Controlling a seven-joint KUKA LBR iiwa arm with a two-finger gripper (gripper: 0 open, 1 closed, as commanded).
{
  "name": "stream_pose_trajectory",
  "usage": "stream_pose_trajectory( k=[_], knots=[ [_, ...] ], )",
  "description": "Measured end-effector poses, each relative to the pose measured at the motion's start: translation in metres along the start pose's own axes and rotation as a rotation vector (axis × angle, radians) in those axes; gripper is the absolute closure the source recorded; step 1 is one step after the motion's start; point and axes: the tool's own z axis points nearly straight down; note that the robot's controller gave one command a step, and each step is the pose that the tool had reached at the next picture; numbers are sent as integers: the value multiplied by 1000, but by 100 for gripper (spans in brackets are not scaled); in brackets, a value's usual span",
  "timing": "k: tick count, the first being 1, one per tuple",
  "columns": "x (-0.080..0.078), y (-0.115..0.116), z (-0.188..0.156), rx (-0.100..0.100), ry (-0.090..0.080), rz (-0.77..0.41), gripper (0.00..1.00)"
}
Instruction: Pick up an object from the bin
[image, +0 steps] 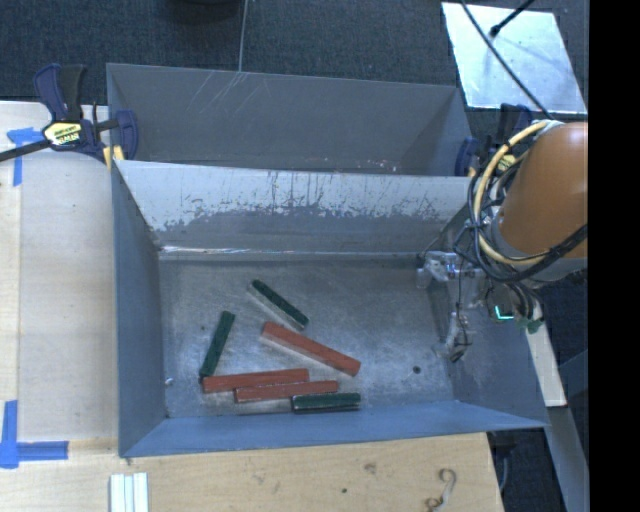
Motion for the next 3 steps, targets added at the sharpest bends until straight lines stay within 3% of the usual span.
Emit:
stream_pose_trajectory(
  k=[1, 2, 3],
  knots=[
    [-1, 80, 137, -3, 4, -72, 0],
    [-4, 77, 132, 0, -6, -69, 100],
    [-1, -10, 35, 6, -12, -57, 100]
  ],
)
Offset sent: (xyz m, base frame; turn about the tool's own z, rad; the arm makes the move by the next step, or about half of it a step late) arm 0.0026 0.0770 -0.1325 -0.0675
